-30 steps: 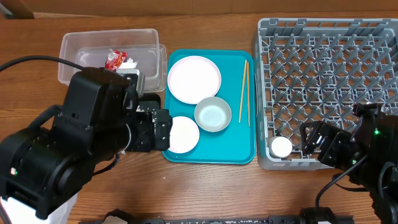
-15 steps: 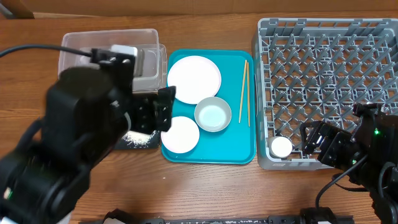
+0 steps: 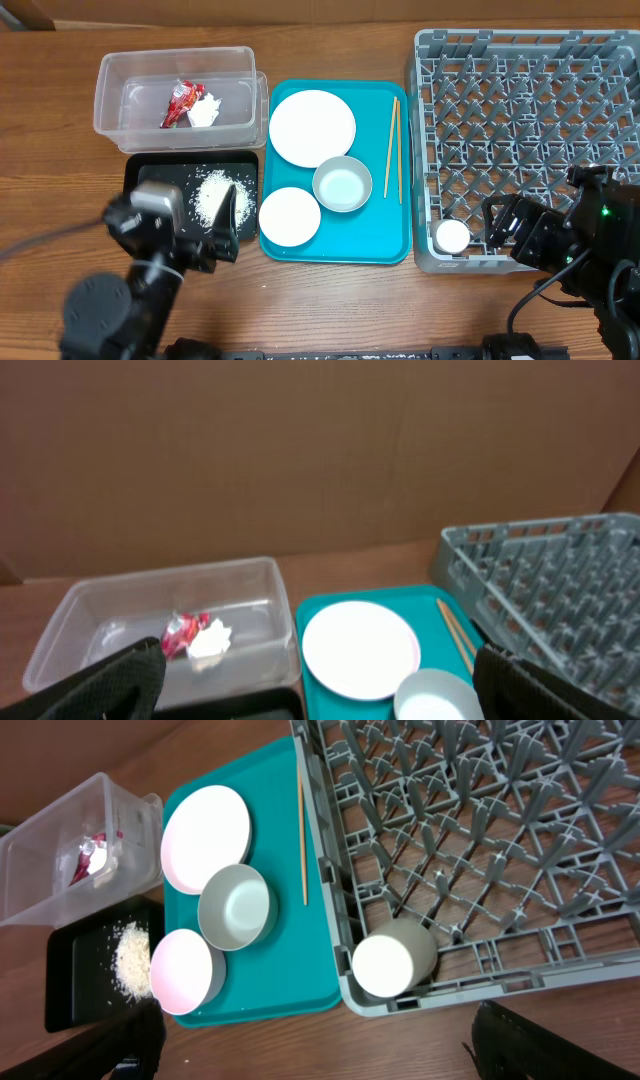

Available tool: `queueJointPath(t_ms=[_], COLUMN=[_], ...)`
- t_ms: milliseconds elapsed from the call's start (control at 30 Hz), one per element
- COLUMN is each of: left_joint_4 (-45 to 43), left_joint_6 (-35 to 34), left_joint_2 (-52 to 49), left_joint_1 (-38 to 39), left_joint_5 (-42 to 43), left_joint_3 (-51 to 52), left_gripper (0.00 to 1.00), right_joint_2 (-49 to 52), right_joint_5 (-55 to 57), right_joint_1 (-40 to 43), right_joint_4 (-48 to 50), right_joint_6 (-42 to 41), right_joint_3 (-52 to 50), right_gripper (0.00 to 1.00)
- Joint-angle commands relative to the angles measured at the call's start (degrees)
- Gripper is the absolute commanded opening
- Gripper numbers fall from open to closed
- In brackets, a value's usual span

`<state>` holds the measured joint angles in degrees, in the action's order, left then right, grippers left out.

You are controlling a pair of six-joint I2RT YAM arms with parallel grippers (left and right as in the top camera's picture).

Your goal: Sort waste into correct bins and load items into the dishwasher

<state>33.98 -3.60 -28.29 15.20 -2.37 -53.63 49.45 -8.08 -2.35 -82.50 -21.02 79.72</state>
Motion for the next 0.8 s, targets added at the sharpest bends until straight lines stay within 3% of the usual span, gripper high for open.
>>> queueJointPath(t_ms=[0, 367, 600, 767], left_joint_4=[-6.54, -22.32, -35.69, -34.38], left_joint_6=[-0.24, -3.61, -5.84, -5.4], left_joint_2=[9.42, 27.93, 28.11, 28.11], left_joint_1=[-1.25, -3.08, -3.02, -2.91], left_joint_5=[-0.13, 1.07, 2.47, 1.55], left_joint_3=[13.07, 41.11, 53.59, 53.37], left_gripper=[1.0, 1.0, 1.0, 1.0], right_joint_2=[-0.2, -0.2, -0.2, -0.2], right_joint_5=[0.35, 0.35, 0.35, 0.35], right_joint_1=[-0.26, -0.26, -0.26, -0.26], right_joint_4=[0.24, 0.24, 0.24, 0.26], right_joint_6=[-0.46, -0.46, -0.46, -0.46], right_joint_3=[0.48, 0.48, 0.48, 0.48], right_gripper=[1.0, 1.0, 1.0, 1.0])
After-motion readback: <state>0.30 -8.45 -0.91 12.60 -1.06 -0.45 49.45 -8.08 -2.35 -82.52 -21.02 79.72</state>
